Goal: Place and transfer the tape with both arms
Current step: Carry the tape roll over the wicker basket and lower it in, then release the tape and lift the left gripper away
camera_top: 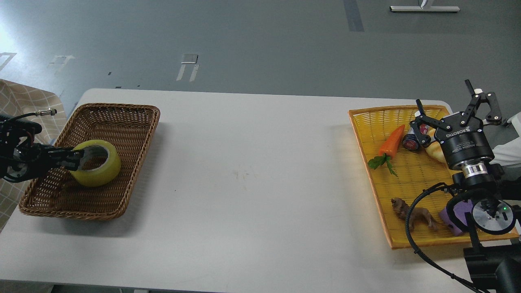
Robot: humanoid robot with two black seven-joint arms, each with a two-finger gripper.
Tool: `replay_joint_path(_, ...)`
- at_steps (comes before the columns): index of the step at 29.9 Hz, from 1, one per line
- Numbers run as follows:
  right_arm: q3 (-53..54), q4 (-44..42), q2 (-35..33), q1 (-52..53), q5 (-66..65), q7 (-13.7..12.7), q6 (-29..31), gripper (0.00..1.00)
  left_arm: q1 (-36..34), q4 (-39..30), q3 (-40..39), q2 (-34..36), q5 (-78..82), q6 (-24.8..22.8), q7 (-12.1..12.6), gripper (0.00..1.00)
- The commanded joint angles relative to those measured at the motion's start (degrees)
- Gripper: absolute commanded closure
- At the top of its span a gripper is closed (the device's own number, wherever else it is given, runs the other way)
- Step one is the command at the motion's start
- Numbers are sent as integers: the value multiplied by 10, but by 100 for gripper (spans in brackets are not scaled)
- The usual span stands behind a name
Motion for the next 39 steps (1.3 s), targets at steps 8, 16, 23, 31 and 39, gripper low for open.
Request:
replay_joint_path(8, 0, 1, 0, 0, 0, 0, 0, 0, 0, 0, 0, 0, -1, 8, -1, 41)
replay_joint_path(16, 0, 2, 1, -1, 0, 0, 0, 0, -1, -3, -1, 0, -23, 12, 0, 28)
replay_joint_path(23, 0, 2, 0, -1, 0, 0, 0, 0, -25, -20, -9, 11, -89, 10, -12, 21)
replay_joint_path(31, 0, 3, 0, -1, 0, 0, 0, 0, -176, -55, -10, 36, -252, -42, -23, 18)
replay_joint_path(39, 1, 6, 0, 0, 0, -1, 0, 0, -272, -56, -14, 19, -564, -171, -15, 8)
